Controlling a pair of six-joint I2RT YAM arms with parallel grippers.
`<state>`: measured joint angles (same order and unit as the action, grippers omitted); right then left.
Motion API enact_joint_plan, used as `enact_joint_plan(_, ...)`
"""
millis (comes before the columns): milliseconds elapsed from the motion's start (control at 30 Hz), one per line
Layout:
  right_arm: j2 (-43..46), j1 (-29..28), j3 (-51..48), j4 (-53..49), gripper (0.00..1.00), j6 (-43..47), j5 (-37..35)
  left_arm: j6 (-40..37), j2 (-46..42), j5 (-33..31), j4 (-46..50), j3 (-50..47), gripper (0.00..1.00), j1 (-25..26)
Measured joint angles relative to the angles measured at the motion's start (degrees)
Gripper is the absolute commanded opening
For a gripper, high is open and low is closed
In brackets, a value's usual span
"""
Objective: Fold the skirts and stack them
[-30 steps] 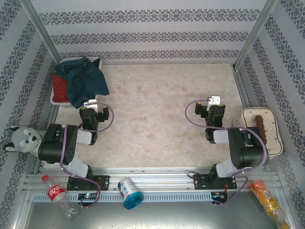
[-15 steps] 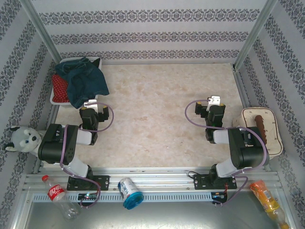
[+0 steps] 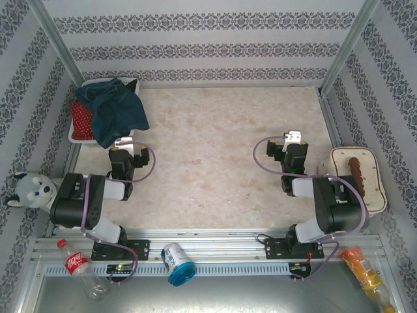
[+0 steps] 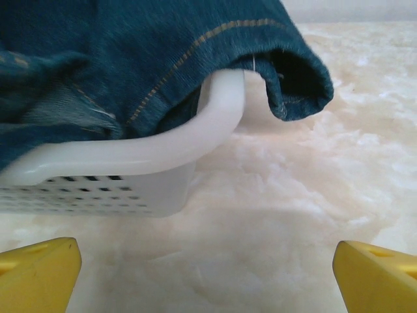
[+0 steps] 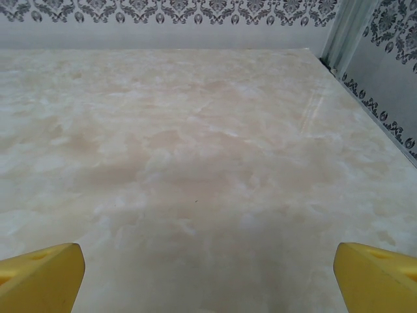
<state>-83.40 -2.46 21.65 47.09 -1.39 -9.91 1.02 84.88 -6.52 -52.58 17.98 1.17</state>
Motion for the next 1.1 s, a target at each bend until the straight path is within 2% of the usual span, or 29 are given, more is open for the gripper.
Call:
enact_joint_plan(100, 7.0, -0.7, 1.8, -7.6, 0.98, 0.1, 0.5, 1.6, -13.9, -2.3, 6.5, -1.5, 1.0, 0.0)
enact_joint_plan(267, 16.7, -1.2, 12.4, -23.6, 0.98, -6.5, 0.9, 10.3, -36.7, -9.7, 26.6, 3.8, 1.0, 0.3)
enact_joint_plan(333, 17.9, -1.2, 17.8, -29.7, 0.98, -10.9, 1.0, 15.3, -41.1, -13.8, 37.7, 8.8, 1.0, 0.3)
enact_joint_plan(400, 17.9, -1.1, 23.2, -35.7, 0.98, -15.4, 2.4, 19.6, -41.0, -16.2, 48.8, 15.9, 1.0, 0.0)
enact_joint_plan(500, 16.1, -1.1, 30.3, -43.0, 0.98, -21.0, 6.6, 24.3, -33.6, -16.9, 63.2, 30.3, 1.0, -1.4)
enact_joint_plan(567, 13.7, -1.1, 34.6, -46.8, 0.98, -24.4, 10.2, 26.4, -25.7, -16.0, 71.6, 40.7, 1.0, -3.0)
enact_joint_plan(767, 9.7, -1.2, 38.4, -52.5, 0.98, -31.9, 19.3, 26.9, -2.1, -8.2, 86.0, 61.0, 1.0, -6.3)
enact_joint_plan(933, 9.5, -1.5, 38.6, -55.8, 0.98, -33.4, 22.5, 26.0, 13.0, -6.6, 93.8, 72.0, 1.0, -6.7)
enact_joint_plan(1100, 9.6, -1.6, 38.6, -58.5, 0.98, -33.4, 23.4, 24.5, 19.1, -6.6, 96.4, 76.6, 1.0, -10.6)
